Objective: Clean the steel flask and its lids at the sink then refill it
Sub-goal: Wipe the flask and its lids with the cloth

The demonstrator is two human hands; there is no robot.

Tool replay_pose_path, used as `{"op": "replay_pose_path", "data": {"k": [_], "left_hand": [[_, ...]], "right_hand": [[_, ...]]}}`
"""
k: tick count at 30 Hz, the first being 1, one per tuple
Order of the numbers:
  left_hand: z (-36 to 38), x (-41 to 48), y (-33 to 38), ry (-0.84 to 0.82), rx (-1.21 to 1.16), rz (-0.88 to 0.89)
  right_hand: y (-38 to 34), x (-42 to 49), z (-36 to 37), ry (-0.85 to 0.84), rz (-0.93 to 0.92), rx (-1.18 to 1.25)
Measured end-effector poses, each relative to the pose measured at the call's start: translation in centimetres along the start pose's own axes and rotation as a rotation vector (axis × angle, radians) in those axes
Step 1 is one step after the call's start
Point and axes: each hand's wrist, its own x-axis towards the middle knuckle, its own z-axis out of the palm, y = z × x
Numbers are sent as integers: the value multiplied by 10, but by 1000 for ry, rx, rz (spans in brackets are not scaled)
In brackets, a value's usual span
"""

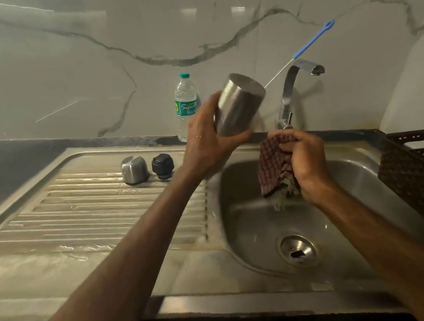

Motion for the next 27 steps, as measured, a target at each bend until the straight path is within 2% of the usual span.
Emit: {"op": "replay_pose_path", "data": {"k": [4, 6, 8, 11, 12, 16, 18, 20, 21, 24, 25, 27], "left_hand": [[-12, -1, -11, -208, 157, 298], [-10, -6, -16, -279, 234, 418], [-5, -12, -16, -324, 315, 485], [0, -20, -15, -319, 377, 584], [2, -22, -14, -317, 394, 618], [7, -20, -11, -275, 461, 678], [11, -19, -8, -178, 444, 527], [9, -17, -6, -121, 274, 239], [6, -17, -6, -149, 115, 60], [-6, -14, 7, -389, -468, -541], [-8, -14, 9, -452, -494, -603], [-9, -16, 10, -477, -468, -554]], "right_hand": [[-6, -5, 1, -120, 327, 264], [-6, -1, -6, -224, 393, 315], [-3, 3, -9, -358, 356, 197], [4, -1, -9, -515, 196, -188], [6, -3, -12, -555, 176, -248], [2, -6, -24, -679, 198, -147], [1, -8, -23, -664, 171, -86], [2, -8, -21, -597, 127, -84], [4, -7, -19, -570, 93, -106], [7, -10, -15, -568, -7, -199], [8, -13, -12, -585, -29, -223], [11, -16, -8, -622, -78, -277]]}}
